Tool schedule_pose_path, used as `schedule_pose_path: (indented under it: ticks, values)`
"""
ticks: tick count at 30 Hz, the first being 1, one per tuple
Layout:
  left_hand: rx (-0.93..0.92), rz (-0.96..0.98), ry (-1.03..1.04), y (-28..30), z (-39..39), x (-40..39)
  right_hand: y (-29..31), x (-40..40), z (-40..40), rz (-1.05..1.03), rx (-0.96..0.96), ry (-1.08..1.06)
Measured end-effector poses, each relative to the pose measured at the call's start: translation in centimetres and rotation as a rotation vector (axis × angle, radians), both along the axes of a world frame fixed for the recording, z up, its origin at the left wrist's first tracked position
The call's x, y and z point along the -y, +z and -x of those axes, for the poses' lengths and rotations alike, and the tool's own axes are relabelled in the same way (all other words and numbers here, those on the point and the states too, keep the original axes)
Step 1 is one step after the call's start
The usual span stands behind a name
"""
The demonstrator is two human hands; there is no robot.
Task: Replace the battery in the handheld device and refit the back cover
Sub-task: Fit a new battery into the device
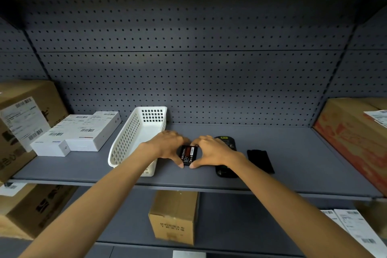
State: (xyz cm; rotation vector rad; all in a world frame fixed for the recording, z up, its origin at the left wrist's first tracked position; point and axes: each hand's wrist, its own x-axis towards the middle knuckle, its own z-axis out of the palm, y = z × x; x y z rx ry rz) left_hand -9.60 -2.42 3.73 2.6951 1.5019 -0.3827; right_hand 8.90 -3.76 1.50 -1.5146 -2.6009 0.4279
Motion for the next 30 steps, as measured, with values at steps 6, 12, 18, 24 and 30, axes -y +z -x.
schedule_pose_path:
  ticks: [6,12,18,24,30]
  values:
    - [0.086,-0.025,0.046,0.7,-0.6,0.2,0.9,0.1,-1.0,0.002,-0.025,-0.035]
    - [0.174,-0.035,0.069,0.9,-1.4,-0.1,1.8,0.4,-2.6,0.008,-0.071,-0.084]
    - [0.270,-0.075,0.047,1.3,-2.9,0.2,2.4,0.6,-4.6,0.000,-0.102,-0.123]
    - [0.446,-0.025,0.022,1.7,-3.7,1.0,3.0,1.0,-6.4,-0.019,-0.141,-0.136]
    - [0.646,0.117,-0.032,2.7,-4.7,1.5,3.7,1.5,-8.3,0.055,-0.206,-0.161]
